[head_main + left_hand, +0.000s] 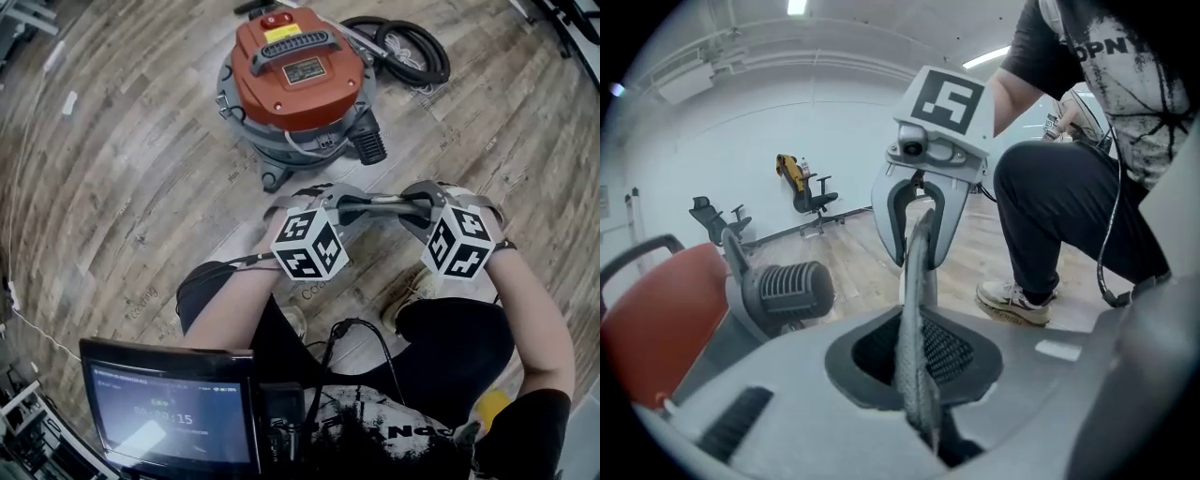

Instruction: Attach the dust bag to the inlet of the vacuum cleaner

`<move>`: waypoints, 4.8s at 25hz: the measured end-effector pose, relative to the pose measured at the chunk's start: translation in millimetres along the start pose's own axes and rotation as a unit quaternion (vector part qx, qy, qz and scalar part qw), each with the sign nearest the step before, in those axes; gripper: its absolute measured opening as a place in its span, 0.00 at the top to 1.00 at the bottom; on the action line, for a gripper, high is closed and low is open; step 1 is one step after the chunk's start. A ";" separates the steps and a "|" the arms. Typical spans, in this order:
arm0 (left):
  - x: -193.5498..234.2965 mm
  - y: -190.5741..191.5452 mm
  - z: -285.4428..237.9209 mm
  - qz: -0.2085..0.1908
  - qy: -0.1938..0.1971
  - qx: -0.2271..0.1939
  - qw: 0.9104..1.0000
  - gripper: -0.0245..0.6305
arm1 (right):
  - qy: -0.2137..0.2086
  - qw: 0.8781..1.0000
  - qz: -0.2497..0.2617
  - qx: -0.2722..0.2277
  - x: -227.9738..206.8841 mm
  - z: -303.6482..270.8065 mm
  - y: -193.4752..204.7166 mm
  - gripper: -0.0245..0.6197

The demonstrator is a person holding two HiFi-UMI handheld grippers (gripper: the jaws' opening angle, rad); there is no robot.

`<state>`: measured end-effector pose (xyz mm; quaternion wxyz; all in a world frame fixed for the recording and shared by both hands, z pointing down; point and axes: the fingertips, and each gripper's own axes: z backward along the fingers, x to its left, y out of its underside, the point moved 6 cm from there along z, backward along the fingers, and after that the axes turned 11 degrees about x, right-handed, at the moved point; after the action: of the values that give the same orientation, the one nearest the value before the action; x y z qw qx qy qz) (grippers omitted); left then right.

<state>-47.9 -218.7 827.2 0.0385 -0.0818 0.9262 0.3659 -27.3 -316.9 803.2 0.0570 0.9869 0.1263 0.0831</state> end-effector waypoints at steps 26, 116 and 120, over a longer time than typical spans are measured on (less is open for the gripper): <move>55.4 -21.7 34.1 0.033 -0.091 0.082 0.992 0.92 | 0.146 0.988 0.030 -0.023 -68.0 17.9 -25.3 0.88; 101.3 -51.9 30.2 0.149 -0.149 0.141 0.967 0.92 | 0.077 0.986 0.133 -0.071 -136.7 7.9 -14.8 0.88; 100.1 -37.7 32.8 0.177 -0.151 0.130 0.964 0.92 | 0.093 0.979 0.163 -0.075 -137.9 22.1 -25.0 0.88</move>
<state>-139.3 -235.7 764.8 0.1230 0.1456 0.9489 0.2514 -160.9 -330.5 757.6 0.1050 0.9751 -0.0384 0.1917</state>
